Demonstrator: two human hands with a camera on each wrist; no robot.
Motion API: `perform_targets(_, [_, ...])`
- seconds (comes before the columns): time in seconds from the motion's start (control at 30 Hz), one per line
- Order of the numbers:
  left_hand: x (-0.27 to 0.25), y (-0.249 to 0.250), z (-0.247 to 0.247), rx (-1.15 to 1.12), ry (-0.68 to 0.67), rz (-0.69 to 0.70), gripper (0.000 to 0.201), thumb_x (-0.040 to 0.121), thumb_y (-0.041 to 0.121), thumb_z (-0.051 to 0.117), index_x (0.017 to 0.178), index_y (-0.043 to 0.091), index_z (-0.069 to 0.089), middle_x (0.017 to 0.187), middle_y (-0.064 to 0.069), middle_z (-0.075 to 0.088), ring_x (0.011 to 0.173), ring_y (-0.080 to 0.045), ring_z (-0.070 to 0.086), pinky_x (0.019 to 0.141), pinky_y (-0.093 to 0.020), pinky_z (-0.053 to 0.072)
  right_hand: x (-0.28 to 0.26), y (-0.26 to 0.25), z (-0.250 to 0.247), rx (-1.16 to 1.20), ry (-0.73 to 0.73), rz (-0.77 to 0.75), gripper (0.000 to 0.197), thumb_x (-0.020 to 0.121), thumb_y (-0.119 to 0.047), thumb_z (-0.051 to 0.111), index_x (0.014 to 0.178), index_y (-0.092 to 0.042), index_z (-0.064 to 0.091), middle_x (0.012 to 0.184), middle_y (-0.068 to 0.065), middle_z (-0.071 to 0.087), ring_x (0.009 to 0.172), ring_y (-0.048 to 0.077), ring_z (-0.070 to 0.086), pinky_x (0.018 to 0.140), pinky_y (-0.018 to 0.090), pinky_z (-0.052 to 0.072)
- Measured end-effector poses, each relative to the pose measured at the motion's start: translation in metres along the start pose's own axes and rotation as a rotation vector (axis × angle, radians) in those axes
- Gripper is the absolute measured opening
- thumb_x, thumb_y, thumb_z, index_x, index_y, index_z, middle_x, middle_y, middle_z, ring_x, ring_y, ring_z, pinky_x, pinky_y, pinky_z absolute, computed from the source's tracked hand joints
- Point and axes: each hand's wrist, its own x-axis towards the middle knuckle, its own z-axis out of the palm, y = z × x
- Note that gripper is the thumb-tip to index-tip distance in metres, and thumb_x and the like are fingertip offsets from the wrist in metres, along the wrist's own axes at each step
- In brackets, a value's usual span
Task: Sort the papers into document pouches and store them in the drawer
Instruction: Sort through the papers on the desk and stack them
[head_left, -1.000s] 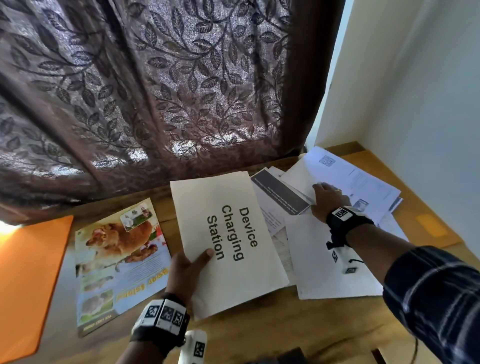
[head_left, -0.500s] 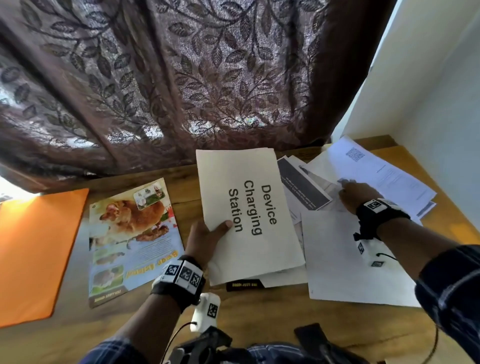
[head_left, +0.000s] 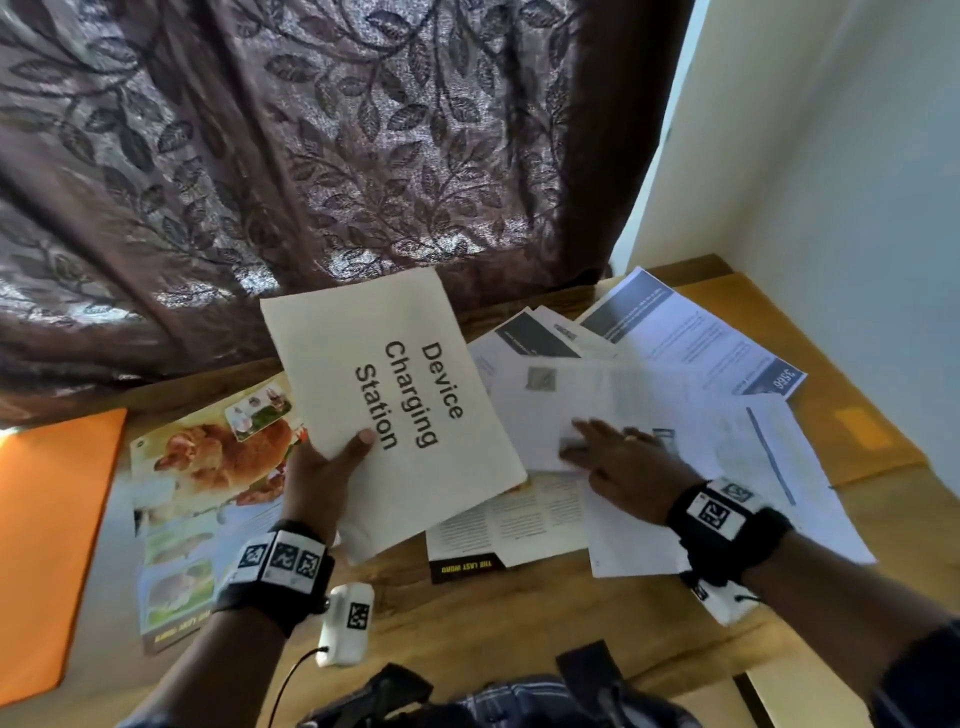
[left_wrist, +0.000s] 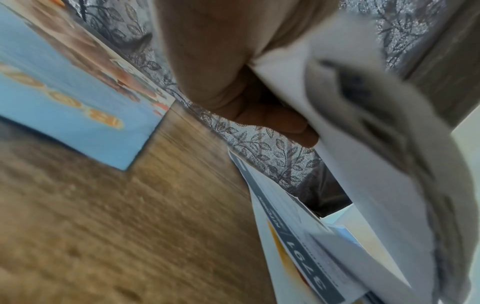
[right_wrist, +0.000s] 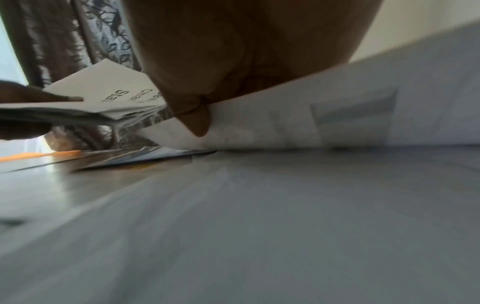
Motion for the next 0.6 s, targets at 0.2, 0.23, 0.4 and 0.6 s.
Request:
perform_targets(0.2, [0.005,0.001,-0.006,0.027,-0.058,0.015,0.026,0.087,0.015,0.075,0.113,0.015,0.071,0.099,0.004,0.078,0.088,-0.02,0.076,0.079,-0.044,0.059,-0.02,0.007,-0.001,0.312,0.241,0.159,0.057,0.089,-0.072,0.036,0.124,-0.036,0.065,0.142,-0.008,0.055,0.125,0.017,0.059,0.107,0.042,0.046])
perform_targets(0.23, [0.006,-0.001,-0.005,0.025,-0.064,0.015,0.028,0.087,0.016,0.076,0.114,0.014,0.071,0.102,0.002,0.078,0.091,-0.022,0.076,0.081,-0.047,0.059,-0.019,0.016,-0.004,0.408,0.39,0.338,0.039,0.091,-0.058,0.05,0.112,-0.03,0.07,0.124,0.0,0.069,0.104,0.022,0.069,0.093,0.041,0.055])
perform_targets(0.4, [0.004,-0.002,0.007,0.039,-0.124,0.022,0.023,0.088,0.015,0.074,0.111,0.017,0.071,0.104,0.0,0.078,0.09,-0.022,0.076,0.082,-0.05,0.06,-0.015,0.05,-0.01,0.379,0.311,0.925,0.07,0.077,-0.06,0.072,0.123,-0.011,0.053,0.125,0.02,0.055,0.115,0.04,0.056,0.094,0.047,0.047])
perform_targets(0.6, [0.005,-0.009,0.014,0.031,-0.163,0.005,0.022,0.085,0.023,0.077,0.107,0.021,0.073,0.106,-0.004,0.077,0.094,-0.029,0.075,0.085,-0.057,0.058,-0.005,0.044,-0.011,0.4,0.19,1.01,0.088,0.066,-0.052,0.086,0.125,-0.006,0.039,0.13,0.024,0.044,0.116,0.046,0.053,0.087,0.048,0.049])
